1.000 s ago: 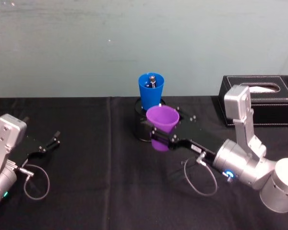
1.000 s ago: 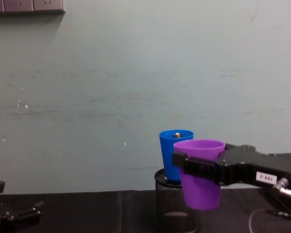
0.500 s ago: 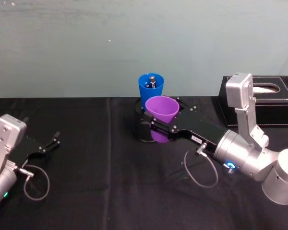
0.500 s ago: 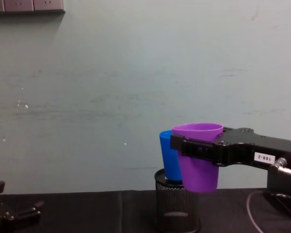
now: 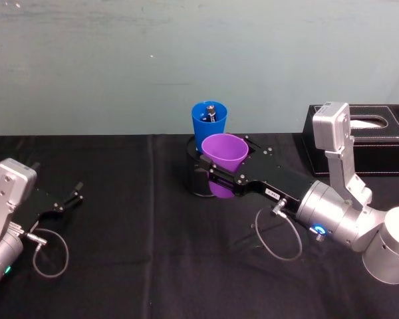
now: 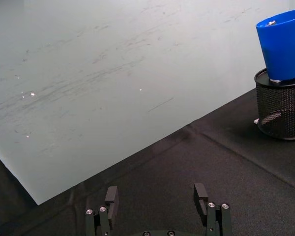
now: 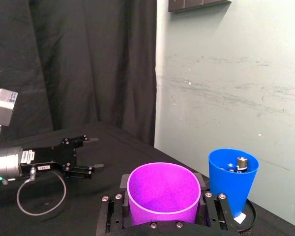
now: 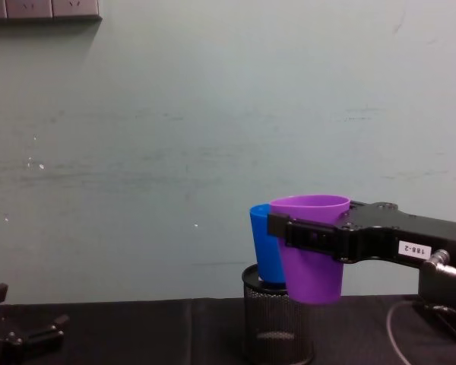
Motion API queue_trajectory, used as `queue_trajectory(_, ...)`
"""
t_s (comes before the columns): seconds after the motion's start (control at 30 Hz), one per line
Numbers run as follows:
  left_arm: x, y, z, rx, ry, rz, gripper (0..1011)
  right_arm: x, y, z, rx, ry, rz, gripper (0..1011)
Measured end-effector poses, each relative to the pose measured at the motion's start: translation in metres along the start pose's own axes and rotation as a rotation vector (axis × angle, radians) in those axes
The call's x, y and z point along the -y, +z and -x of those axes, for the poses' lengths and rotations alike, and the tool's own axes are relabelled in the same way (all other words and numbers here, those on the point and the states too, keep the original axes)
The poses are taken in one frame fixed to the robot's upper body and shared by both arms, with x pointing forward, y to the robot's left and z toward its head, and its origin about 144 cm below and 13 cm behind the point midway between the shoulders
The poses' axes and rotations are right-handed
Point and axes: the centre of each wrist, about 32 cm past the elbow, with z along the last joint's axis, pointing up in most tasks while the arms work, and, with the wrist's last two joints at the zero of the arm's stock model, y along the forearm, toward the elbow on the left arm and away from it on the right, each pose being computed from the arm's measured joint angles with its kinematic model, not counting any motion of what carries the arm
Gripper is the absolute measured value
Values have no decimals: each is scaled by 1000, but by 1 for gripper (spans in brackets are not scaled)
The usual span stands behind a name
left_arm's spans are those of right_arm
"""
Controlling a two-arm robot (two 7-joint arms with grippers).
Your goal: Pick up one cup with a gripper and tap it against the other cup.
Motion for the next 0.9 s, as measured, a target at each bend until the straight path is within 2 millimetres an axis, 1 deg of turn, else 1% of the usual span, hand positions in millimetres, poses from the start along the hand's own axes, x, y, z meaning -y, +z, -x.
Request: queue_trajectory(0.9,0,0,0,0,0,0,1000,0,-1,0,2,2,1,746)
